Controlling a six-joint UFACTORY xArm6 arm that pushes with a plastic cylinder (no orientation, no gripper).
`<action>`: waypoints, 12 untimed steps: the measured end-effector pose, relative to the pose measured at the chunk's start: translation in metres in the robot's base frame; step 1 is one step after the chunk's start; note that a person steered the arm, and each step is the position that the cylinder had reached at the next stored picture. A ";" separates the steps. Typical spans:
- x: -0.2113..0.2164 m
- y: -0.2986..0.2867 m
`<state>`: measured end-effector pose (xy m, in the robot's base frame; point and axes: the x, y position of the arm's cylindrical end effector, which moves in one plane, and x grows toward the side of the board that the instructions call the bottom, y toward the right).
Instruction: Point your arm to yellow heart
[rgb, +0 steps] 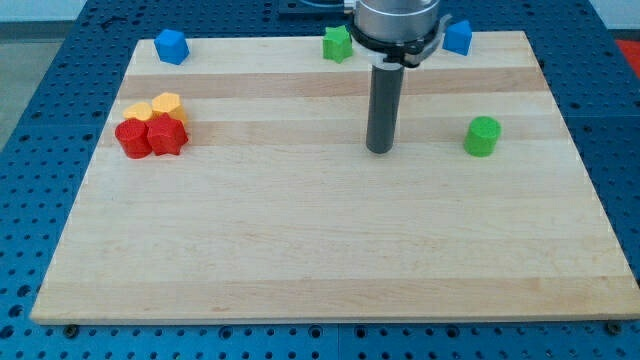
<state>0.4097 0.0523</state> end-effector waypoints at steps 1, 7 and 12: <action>-0.037 -0.017; -0.124 -0.317; -0.074 -0.357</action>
<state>0.3360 -0.3050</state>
